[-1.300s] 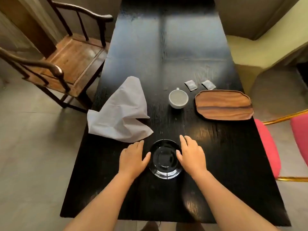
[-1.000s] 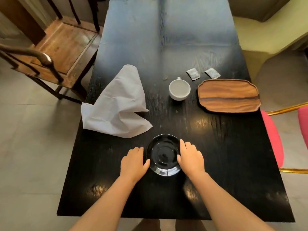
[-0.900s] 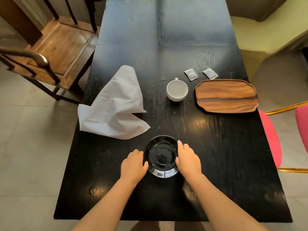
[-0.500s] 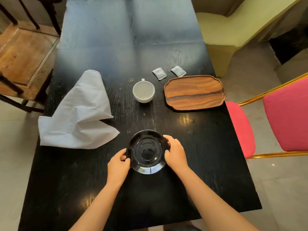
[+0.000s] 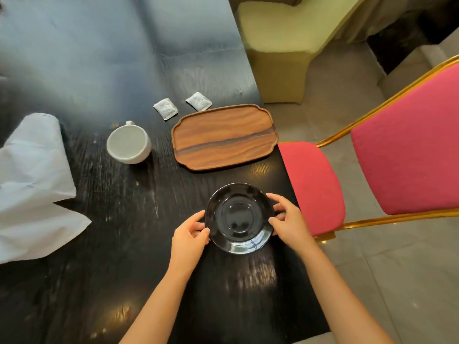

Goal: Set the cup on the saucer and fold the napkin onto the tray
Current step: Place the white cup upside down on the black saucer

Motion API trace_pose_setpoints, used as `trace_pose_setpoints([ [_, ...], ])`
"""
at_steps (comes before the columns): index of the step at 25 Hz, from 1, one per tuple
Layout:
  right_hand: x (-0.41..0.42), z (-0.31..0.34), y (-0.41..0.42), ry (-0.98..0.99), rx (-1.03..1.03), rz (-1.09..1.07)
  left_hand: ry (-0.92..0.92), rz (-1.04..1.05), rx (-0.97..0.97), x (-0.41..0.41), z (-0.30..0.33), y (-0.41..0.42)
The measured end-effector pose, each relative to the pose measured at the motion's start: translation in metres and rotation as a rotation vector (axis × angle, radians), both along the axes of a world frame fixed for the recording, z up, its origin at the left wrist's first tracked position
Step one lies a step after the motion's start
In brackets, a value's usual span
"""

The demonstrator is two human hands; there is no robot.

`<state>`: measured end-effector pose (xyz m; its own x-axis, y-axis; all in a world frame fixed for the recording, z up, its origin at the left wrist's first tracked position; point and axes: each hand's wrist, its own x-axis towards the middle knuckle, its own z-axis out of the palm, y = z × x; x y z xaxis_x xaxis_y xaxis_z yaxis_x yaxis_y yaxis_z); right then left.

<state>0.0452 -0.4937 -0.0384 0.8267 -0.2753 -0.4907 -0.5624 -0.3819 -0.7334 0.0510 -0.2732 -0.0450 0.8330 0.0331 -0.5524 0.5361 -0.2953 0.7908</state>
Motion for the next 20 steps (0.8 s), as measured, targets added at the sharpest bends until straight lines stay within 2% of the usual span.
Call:
trace_pose_setpoints([
  [7, 0.003, -0.014, -0.04, -0.034, 0.094, -0.037, -0.035, -0.036, 0.042, 0.007, -0.008, -0.038],
  [17, 0.01, -0.01, -0.046, -0.021, 0.156, 0.022, -0.035, -0.065, 0.026, 0.008, -0.008, -0.037],
  [20, 0.009, -0.001, -0.048, 0.028, 0.072, 0.092, -0.022, -0.085, 0.028, 0.008, -0.007, -0.034],
])
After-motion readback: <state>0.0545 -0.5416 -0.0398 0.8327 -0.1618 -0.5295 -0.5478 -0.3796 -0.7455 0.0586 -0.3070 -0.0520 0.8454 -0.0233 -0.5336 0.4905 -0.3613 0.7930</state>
